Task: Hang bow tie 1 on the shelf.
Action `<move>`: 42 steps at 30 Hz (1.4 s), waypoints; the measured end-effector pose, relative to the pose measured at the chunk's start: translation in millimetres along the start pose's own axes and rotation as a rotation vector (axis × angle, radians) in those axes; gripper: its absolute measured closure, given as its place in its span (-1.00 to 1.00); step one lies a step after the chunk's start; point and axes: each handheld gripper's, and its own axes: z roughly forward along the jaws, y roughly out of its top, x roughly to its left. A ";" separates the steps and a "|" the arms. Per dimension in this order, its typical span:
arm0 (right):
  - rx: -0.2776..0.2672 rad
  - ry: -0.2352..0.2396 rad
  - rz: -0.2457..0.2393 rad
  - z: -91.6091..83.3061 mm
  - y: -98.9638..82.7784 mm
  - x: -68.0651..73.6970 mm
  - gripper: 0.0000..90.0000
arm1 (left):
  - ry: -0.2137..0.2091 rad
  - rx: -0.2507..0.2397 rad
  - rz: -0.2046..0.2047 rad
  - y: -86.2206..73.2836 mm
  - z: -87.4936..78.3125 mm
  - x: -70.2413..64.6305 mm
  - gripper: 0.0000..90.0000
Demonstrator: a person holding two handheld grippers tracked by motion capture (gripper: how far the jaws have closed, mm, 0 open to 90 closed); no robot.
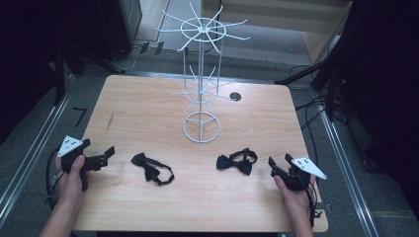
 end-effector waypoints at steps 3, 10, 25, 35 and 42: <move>-0.016 -0.006 -0.030 0.4 1.7 4.4 -0.26 | 0.000 0.000 0.008 -0.3 -0.3 -0.7 -1.00; -0.041 0.004 -0.060 -2.7 4.3 14.7 -0.24 | -0.005 -0.003 0.027 -1.4 -1.8 -3.2 -1.00; -0.002 0.094 -0.034 12.6 8.2 30.9 0.13 | -0.010 0.006 0.027 -1.2 -1.8 -2.6 -1.00; 0.088 0.109 -0.008 31.9 7.9 34.3 0.33 | -0.011 0.008 0.026 -1.5 -2.0 -3.3 -1.00; 0.193 0.036 -0.074 46.8 9.5 44.6 0.33 | -0.011 0.005 0.026 -1.6 -2.2 -3.5 -1.00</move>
